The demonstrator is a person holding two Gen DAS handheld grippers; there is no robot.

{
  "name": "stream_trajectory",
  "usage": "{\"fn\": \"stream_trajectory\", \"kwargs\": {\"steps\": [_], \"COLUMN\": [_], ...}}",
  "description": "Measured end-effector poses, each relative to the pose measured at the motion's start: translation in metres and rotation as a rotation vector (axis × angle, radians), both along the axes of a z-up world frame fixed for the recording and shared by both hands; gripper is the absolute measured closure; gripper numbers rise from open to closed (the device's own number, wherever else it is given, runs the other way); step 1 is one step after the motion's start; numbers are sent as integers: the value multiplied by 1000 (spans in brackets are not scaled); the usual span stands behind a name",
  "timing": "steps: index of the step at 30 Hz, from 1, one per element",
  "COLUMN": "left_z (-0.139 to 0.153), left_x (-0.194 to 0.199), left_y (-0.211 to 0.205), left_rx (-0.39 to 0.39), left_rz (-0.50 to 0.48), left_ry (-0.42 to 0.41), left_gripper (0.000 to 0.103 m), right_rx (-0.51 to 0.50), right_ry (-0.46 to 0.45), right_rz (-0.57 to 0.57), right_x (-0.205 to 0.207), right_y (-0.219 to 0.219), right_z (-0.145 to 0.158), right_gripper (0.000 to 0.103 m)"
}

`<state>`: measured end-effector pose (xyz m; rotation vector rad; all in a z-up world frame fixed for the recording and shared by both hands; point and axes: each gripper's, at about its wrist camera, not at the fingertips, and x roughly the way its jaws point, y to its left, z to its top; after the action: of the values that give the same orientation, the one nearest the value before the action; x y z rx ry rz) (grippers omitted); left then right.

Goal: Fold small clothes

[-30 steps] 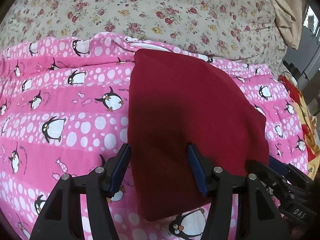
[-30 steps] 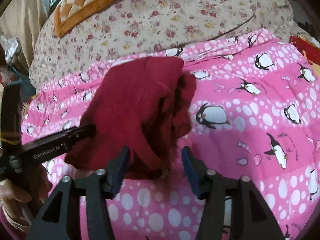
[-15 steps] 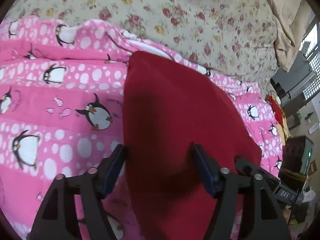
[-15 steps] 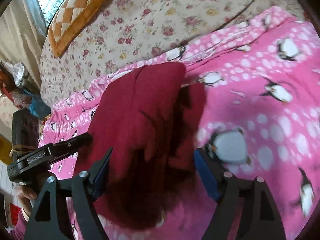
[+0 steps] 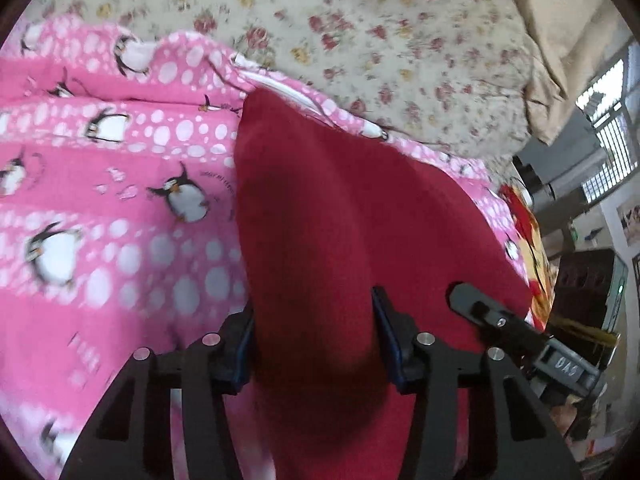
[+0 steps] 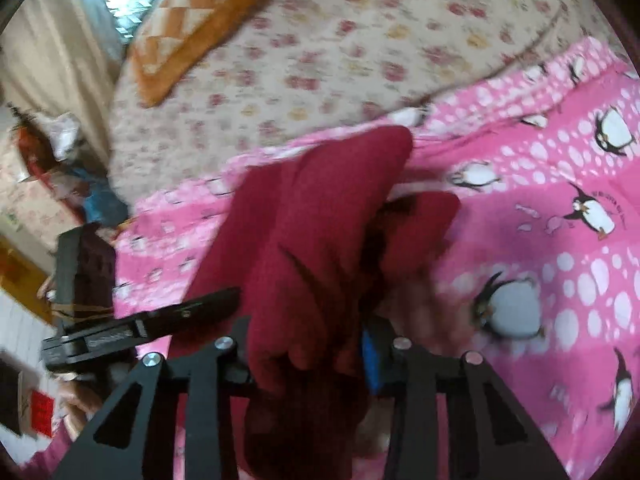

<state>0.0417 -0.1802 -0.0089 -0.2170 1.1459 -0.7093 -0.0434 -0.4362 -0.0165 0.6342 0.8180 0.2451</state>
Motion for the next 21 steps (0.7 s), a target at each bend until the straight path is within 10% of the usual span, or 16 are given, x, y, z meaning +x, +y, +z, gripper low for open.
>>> {"fn": "stream_trajectory", "kwargs": {"steps": [11,21], "left_z": [-12,22], "left_x": [-90,-115], "left_y": [62,51], "left_rx": [100,263], "left_rz": [89,192], "left_ry": [-19,-238], "left_gripper": [61,61], "right_rx": [-72,-344], "right_ry": [148,-143], "right_rz": [67,170], "right_x": [-85,-123], "right_y": [52,103], "right_z": [-19,70], "right_gripper": [45,50]}}
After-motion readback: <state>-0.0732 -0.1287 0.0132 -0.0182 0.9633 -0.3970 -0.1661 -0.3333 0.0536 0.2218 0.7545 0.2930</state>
